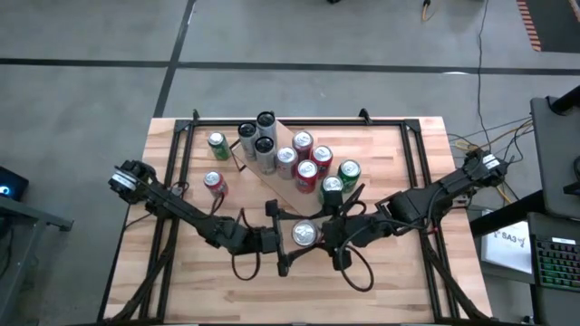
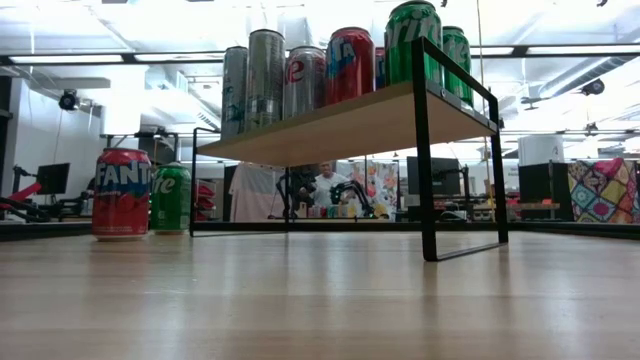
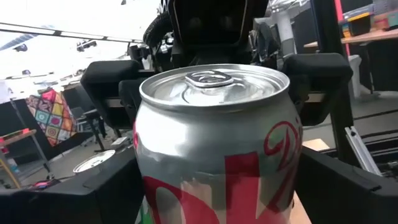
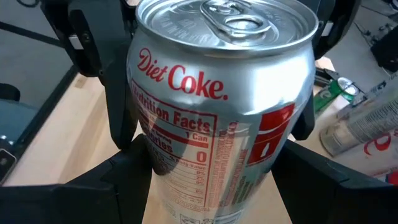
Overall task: Place canned beverage on shelf
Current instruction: Put the silver soda can on the shelf aligned with the other silver soda can
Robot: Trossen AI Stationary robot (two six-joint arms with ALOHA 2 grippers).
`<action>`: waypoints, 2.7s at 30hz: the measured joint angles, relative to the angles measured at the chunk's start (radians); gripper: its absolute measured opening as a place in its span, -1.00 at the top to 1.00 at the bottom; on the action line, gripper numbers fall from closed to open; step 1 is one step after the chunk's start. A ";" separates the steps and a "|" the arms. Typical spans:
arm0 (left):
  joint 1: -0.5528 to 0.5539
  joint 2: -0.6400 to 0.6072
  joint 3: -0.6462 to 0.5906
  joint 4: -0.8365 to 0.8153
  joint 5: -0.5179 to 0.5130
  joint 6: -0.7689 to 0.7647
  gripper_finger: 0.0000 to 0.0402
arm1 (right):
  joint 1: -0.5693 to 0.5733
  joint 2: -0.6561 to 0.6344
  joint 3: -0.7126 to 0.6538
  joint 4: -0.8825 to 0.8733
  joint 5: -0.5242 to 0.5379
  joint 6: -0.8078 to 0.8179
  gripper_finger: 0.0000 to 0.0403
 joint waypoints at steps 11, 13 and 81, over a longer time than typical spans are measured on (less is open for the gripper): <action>0.000 0.000 -0.001 0.032 0.005 0.034 -0.51 | 0.000 -0.002 -0.002 0.001 0.002 -0.013 -0.33; 0.000 0.000 -0.001 0.036 0.005 0.043 -0.43 | 0.000 -0.002 -0.002 0.001 0.004 -0.017 -0.33; 0.130 -0.345 -0.445 0.030 -0.273 -0.248 -0.41 | -0.134 -0.223 -0.051 -0.092 0.029 -0.069 -0.63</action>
